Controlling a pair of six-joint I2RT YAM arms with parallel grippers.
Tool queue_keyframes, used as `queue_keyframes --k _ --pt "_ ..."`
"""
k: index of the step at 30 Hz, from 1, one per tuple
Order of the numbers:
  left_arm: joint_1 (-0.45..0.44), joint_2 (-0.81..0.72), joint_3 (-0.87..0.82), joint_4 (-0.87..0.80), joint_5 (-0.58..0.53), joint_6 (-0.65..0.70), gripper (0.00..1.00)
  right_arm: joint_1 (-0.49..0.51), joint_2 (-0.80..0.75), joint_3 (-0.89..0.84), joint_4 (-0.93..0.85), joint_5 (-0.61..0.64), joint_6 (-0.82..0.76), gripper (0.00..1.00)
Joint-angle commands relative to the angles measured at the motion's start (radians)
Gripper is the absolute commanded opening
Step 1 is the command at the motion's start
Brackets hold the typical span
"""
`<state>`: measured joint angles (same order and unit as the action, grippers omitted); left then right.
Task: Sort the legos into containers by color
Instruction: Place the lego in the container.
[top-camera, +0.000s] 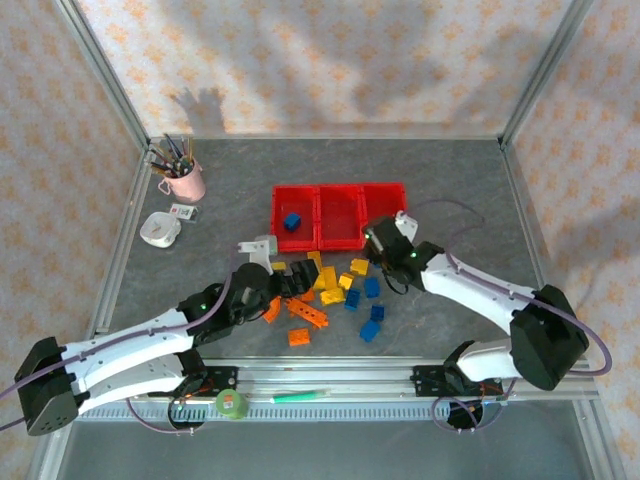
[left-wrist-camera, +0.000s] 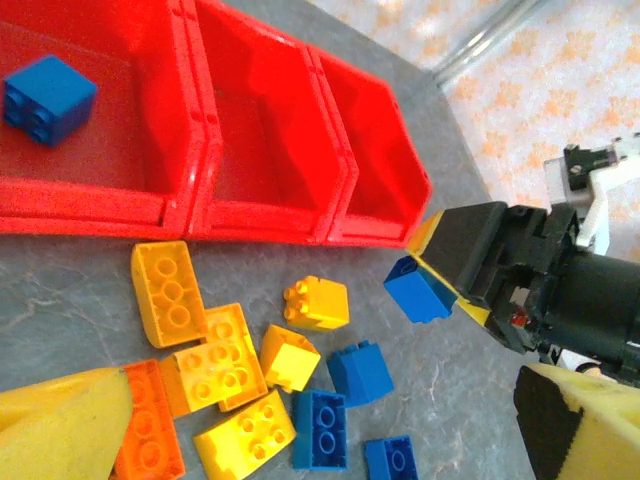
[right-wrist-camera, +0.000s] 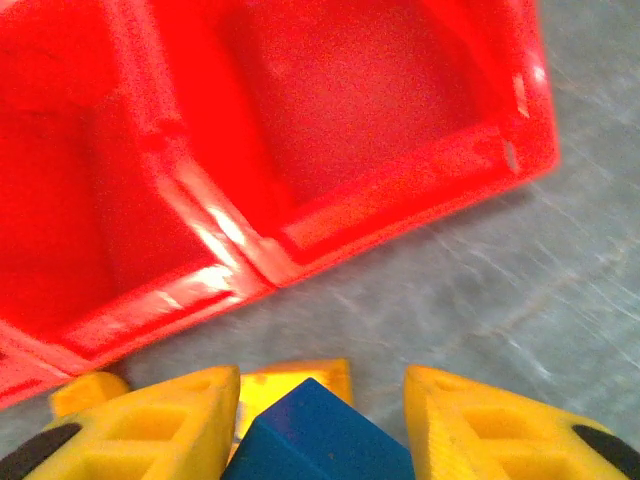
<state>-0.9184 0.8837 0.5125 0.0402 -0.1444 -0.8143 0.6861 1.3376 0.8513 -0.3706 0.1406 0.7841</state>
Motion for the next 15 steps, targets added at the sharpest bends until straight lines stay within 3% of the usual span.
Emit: queue_keyframes --k 1,6,15 --pt "0.0 -0.05 0.027 -0.091 -0.088 0.007 0.99 -0.003 0.049 0.058 -0.03 -0.015 -0.067 0.43" --pt "0.012 -0.103 0.024 -0.153 -0.135 0.0 0.99 0.02 0.132 0.133 0.009 -0.066 -0.096 0.42" --pt "0.069 -0.183 0.024 -0.261 -0.176 -0.022 0.99 0.082 0.349 0.427 0.004 -0.084 -0.122 0.41"
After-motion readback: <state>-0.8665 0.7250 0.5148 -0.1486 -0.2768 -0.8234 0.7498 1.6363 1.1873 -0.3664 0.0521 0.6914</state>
